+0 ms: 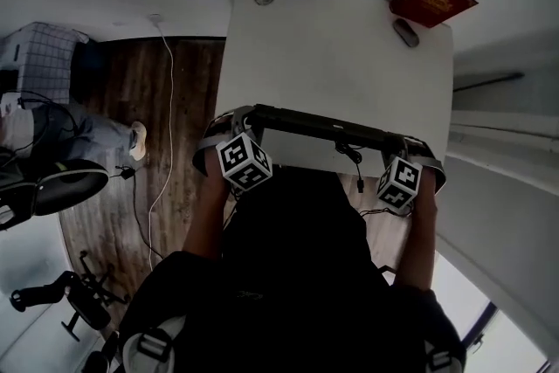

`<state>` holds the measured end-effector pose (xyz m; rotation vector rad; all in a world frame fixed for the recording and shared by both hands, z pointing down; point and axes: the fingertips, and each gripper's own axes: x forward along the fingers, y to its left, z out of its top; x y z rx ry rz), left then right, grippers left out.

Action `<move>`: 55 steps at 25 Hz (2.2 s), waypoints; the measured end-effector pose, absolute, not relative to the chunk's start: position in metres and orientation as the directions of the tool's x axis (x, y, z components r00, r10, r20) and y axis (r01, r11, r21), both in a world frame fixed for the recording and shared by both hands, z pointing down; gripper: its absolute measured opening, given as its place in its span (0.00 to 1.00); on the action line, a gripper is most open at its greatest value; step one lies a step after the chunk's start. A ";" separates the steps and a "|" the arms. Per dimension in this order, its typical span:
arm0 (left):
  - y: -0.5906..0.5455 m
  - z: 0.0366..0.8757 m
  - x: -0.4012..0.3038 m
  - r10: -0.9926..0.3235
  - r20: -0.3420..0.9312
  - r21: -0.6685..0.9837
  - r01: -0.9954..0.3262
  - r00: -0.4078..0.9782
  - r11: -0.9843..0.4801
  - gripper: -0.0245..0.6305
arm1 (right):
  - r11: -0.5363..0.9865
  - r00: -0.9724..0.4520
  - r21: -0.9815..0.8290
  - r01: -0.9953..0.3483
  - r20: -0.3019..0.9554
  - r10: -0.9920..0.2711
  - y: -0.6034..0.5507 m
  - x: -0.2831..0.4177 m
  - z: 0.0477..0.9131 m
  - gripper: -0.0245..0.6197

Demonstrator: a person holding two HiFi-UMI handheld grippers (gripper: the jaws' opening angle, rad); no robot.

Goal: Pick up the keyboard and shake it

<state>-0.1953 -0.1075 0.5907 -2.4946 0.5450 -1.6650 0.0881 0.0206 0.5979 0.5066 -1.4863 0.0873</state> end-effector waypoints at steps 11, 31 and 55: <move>-0.110 0.617 -0.182 -0.100 0.962 -0.047 -0.205 0.254 -0.978 0.22 | 0.947 0.023 0.017 -0.319 1.000 -0.010 0.004 0.107 0.627 0.19; -0.159 0.628 -0.159 0.081 0.939 0.113 -0.078 0.333 -0.991 0.27 | 0.938 -0.158 -0.201 -0.281 0.974 0.162 -0.040 0.121 0.634 0.21; -0.128 0.632 -0.054 -0.246 0.938 -0.331 0.422 0.244 -0.844 0.40 | 0.948 -0.179 -0.148 -0.283 0.979 0.099 -0.064 0.130 0.640 0.33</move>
